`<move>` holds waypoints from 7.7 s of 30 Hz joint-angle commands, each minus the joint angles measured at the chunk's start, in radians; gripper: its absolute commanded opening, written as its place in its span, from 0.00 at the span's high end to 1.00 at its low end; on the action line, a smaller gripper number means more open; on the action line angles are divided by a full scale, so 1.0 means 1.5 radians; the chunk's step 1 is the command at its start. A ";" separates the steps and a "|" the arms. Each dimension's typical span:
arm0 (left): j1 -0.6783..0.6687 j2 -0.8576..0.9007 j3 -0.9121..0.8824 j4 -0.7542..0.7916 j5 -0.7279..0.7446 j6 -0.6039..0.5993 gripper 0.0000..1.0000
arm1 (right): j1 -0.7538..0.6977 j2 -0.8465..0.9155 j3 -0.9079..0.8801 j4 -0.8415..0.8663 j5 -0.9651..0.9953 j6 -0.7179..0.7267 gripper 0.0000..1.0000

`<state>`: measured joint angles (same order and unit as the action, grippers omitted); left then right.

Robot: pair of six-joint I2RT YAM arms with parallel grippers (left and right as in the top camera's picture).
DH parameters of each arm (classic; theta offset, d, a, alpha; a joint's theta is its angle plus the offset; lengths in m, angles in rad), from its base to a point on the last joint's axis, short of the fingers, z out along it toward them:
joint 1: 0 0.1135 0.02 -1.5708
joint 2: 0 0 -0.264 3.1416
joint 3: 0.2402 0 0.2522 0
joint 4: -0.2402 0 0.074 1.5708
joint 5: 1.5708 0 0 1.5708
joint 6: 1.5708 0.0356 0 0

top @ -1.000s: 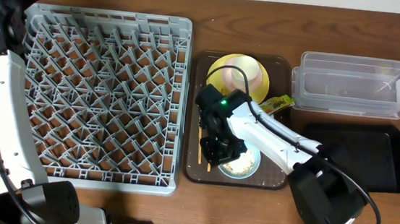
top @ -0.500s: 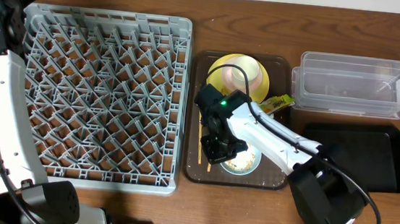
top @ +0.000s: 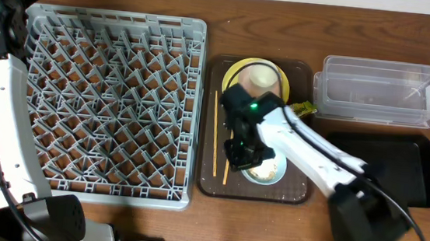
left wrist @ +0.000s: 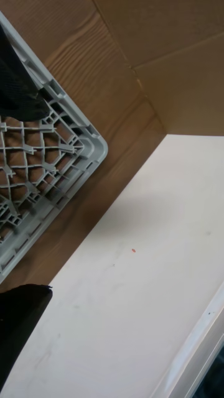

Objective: Sort waste into correct bins and load items into the dishwasher rack
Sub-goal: 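Grasp the light-blue rice bowl rim with the right gripper, then carry the blue bowl right over the black tray, then tip the blue bowl to dump rice onto the black tray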

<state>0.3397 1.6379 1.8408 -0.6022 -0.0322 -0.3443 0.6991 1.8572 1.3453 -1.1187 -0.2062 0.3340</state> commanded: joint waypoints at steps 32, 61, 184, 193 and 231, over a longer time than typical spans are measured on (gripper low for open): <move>0.005 -0.008 0.013 0.002 -0.002 -0.006 0.15 | -0.015 -0.067 -0.125 0.085 0.120 0.006 0.83; 0.005 -0.008 0.013 0.002 -0.002 -0.006 0.15 | -0.011 -0.067 -0.174 0.148 0.120 0.007 0.96; 0.005 -0.007 0.011 -0.032 -0.001 -0.006 0.03 | -1.103 0.006 -0.108 -0.389 -0.845 -0.699 0.99; 0.005 -0.007 0.011 -0.035 -0.001 -0.006 0.04 | -1.108 -0.023 -0.108 -0.389 -0.796 -0.640 0.99; 0.005 -0.006 0.010 -0.049 -0.001 -0.006 0.03 | -1.103 -0.047 -0.108 -0.321 -0.802 -0.601 0.99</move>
<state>0.3397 1.6379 1.8408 -0.6754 -0.0322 -0.3477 -0.9585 1.8011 1.1831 -1.6016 -1.3899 -0.6331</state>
